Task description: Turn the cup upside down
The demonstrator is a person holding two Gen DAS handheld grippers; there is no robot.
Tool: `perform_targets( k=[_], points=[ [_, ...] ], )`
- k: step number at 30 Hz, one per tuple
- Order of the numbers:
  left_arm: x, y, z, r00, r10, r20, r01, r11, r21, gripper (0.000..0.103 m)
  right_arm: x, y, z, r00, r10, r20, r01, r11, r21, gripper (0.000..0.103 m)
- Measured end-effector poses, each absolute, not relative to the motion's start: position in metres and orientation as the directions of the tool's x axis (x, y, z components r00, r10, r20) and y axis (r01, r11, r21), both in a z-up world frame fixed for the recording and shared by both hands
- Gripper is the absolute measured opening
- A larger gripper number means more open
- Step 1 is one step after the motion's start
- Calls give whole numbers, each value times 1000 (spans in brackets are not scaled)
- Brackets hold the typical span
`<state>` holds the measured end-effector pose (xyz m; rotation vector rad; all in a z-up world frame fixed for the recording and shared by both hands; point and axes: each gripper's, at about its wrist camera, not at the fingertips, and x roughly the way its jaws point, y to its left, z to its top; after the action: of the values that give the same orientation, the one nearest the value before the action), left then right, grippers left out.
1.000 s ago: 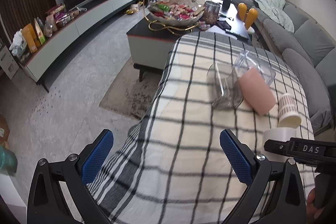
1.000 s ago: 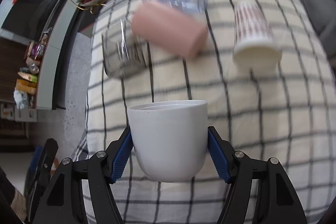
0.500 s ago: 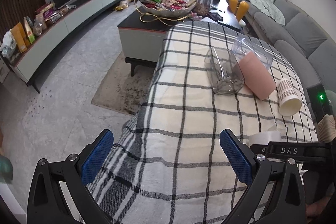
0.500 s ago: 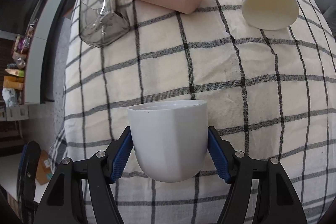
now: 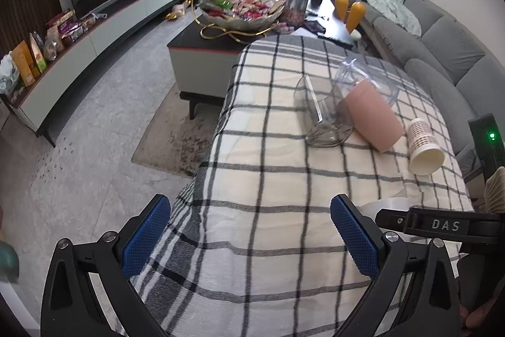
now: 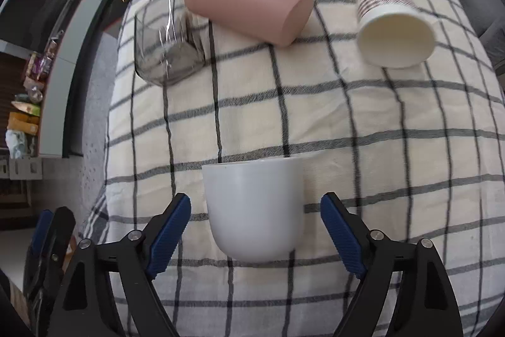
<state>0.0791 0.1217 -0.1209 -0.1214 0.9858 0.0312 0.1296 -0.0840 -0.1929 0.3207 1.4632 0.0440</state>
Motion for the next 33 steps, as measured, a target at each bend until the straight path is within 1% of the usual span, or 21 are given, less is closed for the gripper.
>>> perform_targets(
  k=[5,9,13,15,17,18,21,22,24,28,33],
  points=[
    [62,101,-117,607,-59,-792,-73,989,-130,103,107,-116,-162,251,205,-946,183,950,254,85],
    [44,65,-121,635,-101,-766,-16,990,-143,103,76,-148,-135,391,113,-913,197,959,203,87],
    [27,30,-125,670,-87,-738,-16,991,-132,103,50,-184,-114,502,11,-865,233,961,147,90],
    [25,15,-129,674,-76,-735,-6,994,-109,103,40,-196,-107,537,-32,-843,241,963,117,90],
    [26,-5,-135,693,-58,-718,28,998,-54,103,28,-207,-100,575,-73,-815,243,966,85,91],
    [25,-9,-137,709,-55,-703,38,999,-40,103,23,-212,-97,587,-86,-805,245,967,75,91],
    [19,-26,-146,782,-44,-622,77,997,26,103,10,-219,-94,638,-131,-759,255,966,47,92],
    [18,-28,-152,796,-44,-603,78,996,30,103,8,-219,-95,650,-146,-746,255,966,34,92],
    [23,-31,-160,780,-69,-622,91,996,4,103,5,-219,-98,668,-149,-729,249,968,31,92],
    [32,-38,-178,755,-51,-653,78,997,12,103,4,-219,-100,692,-132,-709,231,972,44,92],
    [37,-47,-195,731,-31,-681,77,996,38,101,9,-221,-112,668,-111,-736,228,972,60,92]
  ],
)
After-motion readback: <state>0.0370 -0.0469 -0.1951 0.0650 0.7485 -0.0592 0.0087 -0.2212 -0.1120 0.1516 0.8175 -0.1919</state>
